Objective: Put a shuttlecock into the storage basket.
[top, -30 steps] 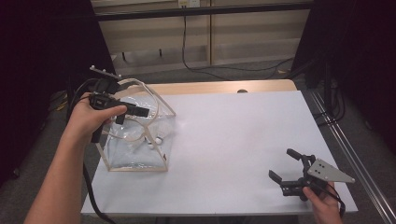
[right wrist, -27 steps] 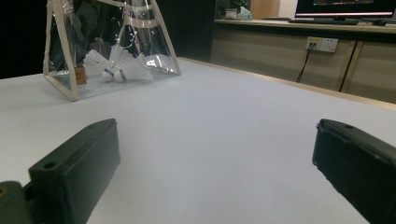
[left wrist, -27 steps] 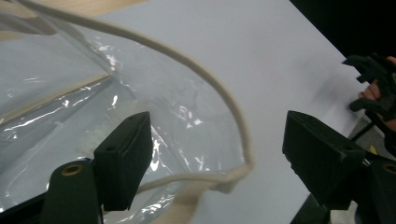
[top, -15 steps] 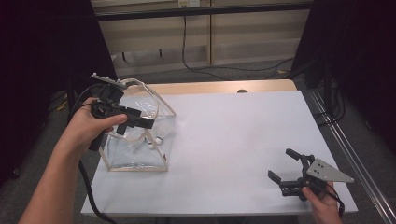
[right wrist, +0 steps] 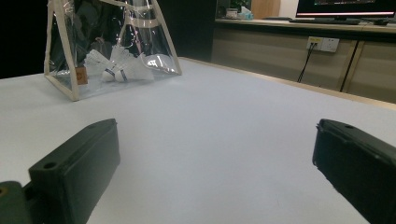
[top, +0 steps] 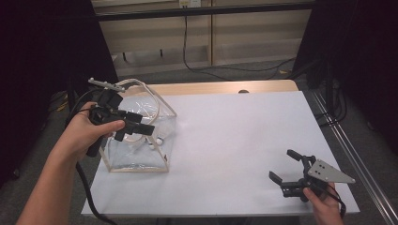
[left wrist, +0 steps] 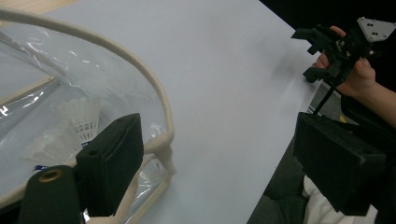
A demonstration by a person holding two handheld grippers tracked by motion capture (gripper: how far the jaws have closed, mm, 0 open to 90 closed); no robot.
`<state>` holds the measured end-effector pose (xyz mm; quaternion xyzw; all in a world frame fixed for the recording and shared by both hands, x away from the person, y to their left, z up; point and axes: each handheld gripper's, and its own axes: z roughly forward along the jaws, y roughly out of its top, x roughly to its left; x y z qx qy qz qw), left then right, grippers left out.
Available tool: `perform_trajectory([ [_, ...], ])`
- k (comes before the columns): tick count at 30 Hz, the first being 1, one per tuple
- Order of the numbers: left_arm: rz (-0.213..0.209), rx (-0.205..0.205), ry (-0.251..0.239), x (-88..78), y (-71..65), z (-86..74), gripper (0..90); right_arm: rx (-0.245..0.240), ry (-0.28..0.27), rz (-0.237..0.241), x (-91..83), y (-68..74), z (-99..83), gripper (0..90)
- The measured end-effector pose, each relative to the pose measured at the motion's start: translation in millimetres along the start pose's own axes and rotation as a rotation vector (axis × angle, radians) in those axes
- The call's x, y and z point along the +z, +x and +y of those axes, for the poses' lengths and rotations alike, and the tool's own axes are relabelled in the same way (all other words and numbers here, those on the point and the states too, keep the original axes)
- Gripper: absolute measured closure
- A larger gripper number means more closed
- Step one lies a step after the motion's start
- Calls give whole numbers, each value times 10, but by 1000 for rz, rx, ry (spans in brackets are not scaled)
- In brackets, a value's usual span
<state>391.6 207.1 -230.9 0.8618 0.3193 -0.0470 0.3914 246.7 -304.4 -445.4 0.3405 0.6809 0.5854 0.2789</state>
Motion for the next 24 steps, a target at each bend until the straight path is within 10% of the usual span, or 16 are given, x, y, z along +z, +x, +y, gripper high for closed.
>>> perform_trajectory([
  [24, -76, 42, -22, 203, -111, -219, 162, 6, 0, -2, -7, -2, -2, 7],
])
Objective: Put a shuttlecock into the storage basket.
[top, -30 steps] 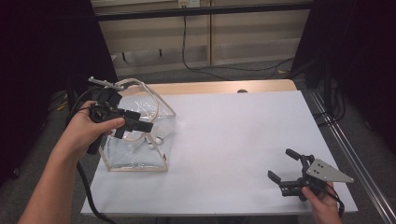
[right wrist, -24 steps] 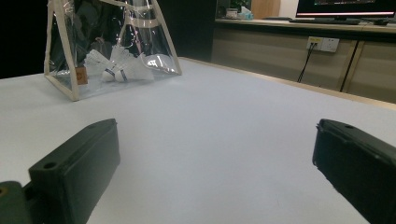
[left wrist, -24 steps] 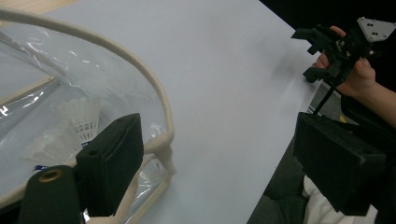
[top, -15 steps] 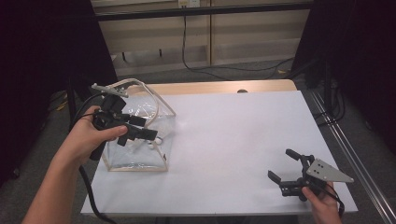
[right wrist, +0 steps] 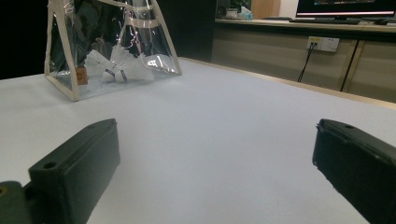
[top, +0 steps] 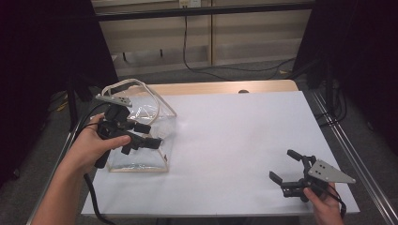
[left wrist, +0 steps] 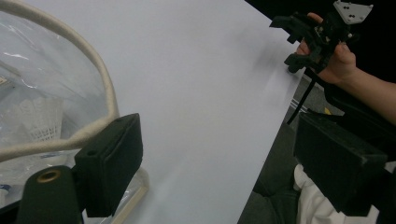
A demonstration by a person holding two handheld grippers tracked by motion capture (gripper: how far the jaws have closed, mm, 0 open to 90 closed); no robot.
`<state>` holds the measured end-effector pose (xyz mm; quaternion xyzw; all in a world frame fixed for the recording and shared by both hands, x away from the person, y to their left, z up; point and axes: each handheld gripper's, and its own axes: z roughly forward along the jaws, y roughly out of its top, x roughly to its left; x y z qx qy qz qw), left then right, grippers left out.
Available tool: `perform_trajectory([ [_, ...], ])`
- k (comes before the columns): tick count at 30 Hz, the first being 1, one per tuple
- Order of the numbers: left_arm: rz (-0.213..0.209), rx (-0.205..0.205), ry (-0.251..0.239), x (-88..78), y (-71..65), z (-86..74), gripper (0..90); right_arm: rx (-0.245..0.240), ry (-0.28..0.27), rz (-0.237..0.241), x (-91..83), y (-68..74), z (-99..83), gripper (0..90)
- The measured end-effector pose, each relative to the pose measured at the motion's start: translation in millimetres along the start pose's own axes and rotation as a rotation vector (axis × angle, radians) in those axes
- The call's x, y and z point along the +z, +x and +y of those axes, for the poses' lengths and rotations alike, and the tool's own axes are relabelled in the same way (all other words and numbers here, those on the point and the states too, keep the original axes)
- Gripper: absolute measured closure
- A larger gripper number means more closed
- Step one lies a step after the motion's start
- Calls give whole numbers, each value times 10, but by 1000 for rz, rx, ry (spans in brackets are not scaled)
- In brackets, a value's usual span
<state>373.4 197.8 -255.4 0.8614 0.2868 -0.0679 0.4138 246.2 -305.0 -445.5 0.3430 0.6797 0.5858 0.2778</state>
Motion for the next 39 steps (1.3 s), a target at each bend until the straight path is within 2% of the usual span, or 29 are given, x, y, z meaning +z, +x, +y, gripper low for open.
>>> perform_trajectory([
  [10, -13, -1, -2, 69, 7, -135, 156, -2, 1, 1, 2, -1, -1, 7],
  [21, -27, 16, 11, 175, 1, -257, 156, -2, 2, 2, 3, 3, -1, 7],
  [39, -29, 25, 2, 334, 4, -448, 152, -5, 2, 5, -2, 1, 0, 7],
])
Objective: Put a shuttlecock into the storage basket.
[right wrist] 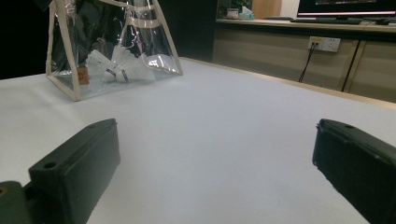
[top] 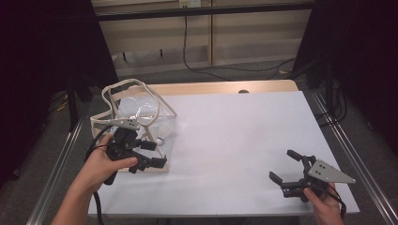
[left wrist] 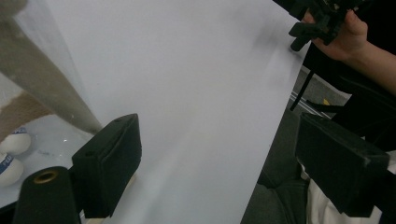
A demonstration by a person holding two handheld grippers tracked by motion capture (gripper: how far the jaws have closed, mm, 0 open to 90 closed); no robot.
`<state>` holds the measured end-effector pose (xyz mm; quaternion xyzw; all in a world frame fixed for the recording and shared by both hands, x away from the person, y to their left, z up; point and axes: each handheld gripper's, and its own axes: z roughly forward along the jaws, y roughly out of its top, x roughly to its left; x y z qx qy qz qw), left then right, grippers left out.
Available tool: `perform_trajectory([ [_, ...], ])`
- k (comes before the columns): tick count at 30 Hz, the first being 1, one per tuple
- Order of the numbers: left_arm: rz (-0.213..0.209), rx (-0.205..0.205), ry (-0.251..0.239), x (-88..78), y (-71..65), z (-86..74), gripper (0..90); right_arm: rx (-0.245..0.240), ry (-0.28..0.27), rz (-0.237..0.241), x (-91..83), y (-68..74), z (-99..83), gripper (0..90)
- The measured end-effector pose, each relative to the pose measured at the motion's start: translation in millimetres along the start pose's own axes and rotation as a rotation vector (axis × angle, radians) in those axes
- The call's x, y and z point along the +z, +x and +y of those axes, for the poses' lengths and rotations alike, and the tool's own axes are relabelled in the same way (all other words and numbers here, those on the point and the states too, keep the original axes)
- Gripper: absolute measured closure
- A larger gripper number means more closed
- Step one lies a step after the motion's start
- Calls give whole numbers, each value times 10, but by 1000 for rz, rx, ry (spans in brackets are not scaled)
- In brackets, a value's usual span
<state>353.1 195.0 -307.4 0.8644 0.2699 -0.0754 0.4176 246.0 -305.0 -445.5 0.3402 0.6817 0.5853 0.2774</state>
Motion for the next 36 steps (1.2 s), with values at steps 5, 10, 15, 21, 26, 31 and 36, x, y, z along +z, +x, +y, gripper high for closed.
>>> perform_trajectory([
  [5, -4, 3, -6, 35, 10, -54, 152, 2, -1, -2, 0, 0, 1, 7],
  [10, -2, 6, -7, 69, 8, -89, 151, 2, -1, -2, 1, 2, 1, 7],
  [15, -6, 6, 0, 112, 15, -125, 151, -1, 0, -1, -2, 0, 1, 7],
  [21, -9, 12, -5, 169, 12, -157, 150, 0, -2, 2, 2, 7, 4, 7],
  [26, -15, 19, 0, 230, 13, -199, 150, -6, -4, 0, -2, 7, 4, 7],
  [31, -15, 23, 8, 266, 19, -236, 150, 0, -2, 1, 3, 5, 0, 7],
  [36, -16, 26, 2, 301, 20, -280, 148, -10, -2, 2, 1, 15, 6, 7],
])
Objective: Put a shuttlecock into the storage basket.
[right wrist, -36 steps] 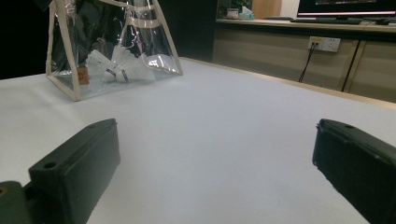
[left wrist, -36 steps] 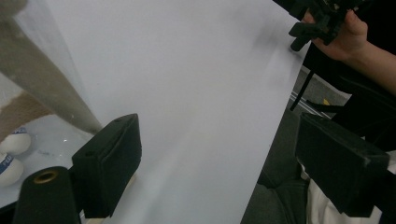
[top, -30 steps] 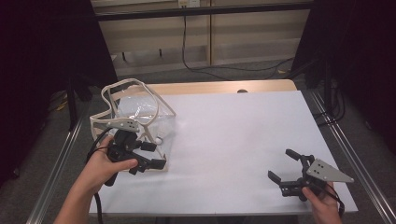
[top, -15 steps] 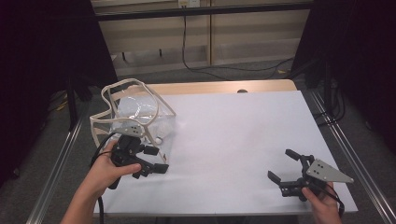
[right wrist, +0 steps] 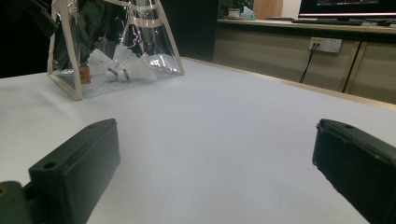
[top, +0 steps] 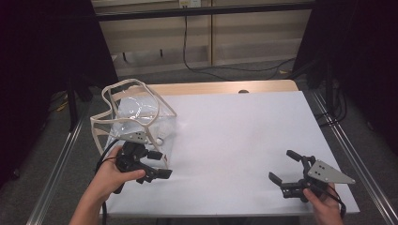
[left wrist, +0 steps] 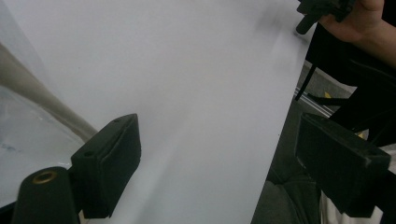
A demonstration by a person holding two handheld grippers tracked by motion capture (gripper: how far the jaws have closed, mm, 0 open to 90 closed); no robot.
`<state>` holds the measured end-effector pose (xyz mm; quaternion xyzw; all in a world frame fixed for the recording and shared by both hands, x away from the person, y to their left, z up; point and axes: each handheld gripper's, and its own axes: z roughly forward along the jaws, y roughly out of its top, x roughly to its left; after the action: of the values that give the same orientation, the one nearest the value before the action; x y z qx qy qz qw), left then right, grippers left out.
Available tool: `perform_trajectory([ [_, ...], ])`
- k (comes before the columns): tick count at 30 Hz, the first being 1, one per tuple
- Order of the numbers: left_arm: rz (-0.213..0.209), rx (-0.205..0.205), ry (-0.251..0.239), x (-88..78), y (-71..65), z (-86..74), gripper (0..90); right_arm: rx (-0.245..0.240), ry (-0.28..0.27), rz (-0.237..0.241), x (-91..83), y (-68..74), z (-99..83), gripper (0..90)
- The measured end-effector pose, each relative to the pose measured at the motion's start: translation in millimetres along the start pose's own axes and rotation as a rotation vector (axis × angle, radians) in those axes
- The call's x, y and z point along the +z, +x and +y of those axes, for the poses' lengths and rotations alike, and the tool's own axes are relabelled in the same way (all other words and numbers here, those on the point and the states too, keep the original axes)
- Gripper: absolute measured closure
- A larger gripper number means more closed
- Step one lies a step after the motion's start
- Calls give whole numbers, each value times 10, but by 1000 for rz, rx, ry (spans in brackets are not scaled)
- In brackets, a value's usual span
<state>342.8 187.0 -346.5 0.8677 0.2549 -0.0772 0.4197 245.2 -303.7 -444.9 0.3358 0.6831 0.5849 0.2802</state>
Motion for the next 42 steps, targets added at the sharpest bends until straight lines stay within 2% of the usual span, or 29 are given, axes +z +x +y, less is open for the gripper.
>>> perform_trajectory([
  [3, 9, 8, 14, 16, 1, -26, 147, 6, 1, -3, -8, -9, -2, 7],
  [9, 4, 9, -17, 19, 4, -80, 138, 0, -3, 0, 1, -7, 1, 7],
  [14, 5, 3, -16, 47, 23, -125, 126, 3, 0, -3, -7, -12, -2, 7],
  [20, 27, 12, -18, 46, 21, -162, 118, -3, -1, 0, -1, -2, 2, 7],
  [22, 18, 6, -25, 61, 29, -184, 118, 1, -2, -1, 2, -4, 1, 7],
  [26, 29, 12, -9, 96, 42, -215, 113, 0, -1, 0, 0, -3, 0, 7],
  [30, 24, 15, -40, 102, 45, -243, 112, 0, -3, 0, 1, -8, 0, 7],
  [35, 33, 8, -36, 125, 65, -283, 109, 0, -2, -1, 2, -6, -1, 7],
  [42, 34, 0, -69, 141, 87, -344, 108, 1, 0, -2, -4, -14, -1, 7],
])
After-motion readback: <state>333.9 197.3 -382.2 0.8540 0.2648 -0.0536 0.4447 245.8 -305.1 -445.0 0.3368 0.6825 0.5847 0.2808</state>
